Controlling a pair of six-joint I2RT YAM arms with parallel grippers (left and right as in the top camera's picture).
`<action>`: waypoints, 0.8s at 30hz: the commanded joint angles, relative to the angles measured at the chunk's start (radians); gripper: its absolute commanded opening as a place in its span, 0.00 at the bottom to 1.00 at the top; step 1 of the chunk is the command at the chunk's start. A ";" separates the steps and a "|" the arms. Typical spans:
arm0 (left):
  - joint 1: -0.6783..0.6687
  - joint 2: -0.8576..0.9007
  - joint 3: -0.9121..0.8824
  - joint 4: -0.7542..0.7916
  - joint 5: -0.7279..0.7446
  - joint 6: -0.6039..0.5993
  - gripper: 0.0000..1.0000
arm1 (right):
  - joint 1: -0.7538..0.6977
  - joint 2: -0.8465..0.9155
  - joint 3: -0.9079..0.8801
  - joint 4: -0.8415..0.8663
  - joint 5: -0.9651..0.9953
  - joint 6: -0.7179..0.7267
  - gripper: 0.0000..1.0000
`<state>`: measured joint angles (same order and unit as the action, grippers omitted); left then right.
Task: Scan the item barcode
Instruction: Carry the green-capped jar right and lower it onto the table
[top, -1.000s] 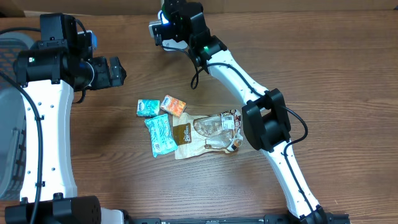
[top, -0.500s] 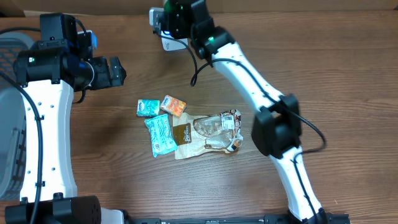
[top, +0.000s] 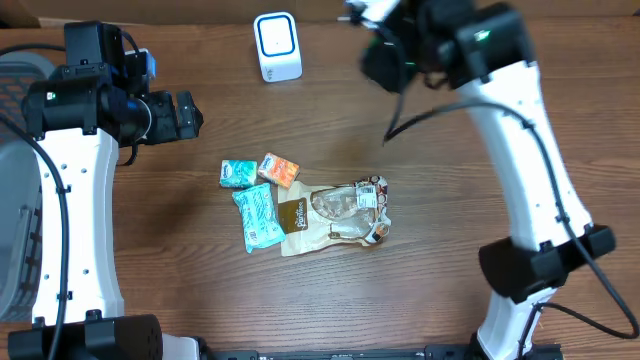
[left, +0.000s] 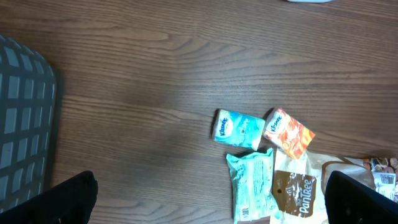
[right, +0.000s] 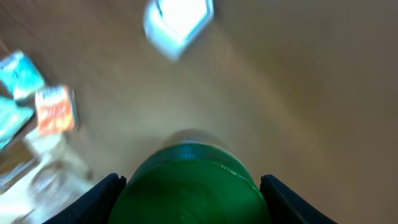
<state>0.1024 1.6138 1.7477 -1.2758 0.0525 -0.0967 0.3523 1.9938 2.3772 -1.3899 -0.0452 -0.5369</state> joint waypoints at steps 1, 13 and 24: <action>-0.005 -0.011 0.022 0.001 0.008 0.012 0.99 | -0.119 0.047 -0.002 -0.109 -0.125 0.218 0.25; -0.005 -0.011 0.022 0.001 0.008 0.012 1.00 | -0.420 0.148 -0.113 -0.197 -0.166 0.332 0.18; -0.005 -0.011 0.022 0.001 0.008 0.012 1.00 | -0.455 0.159 -0.488 0.023 0.015 0.415 0.20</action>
<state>0.1024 1.6138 1.7477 -1.2755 0.0525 -0.0967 -0.1066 2.1578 1.9392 -1.4147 -0.1299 -0.1913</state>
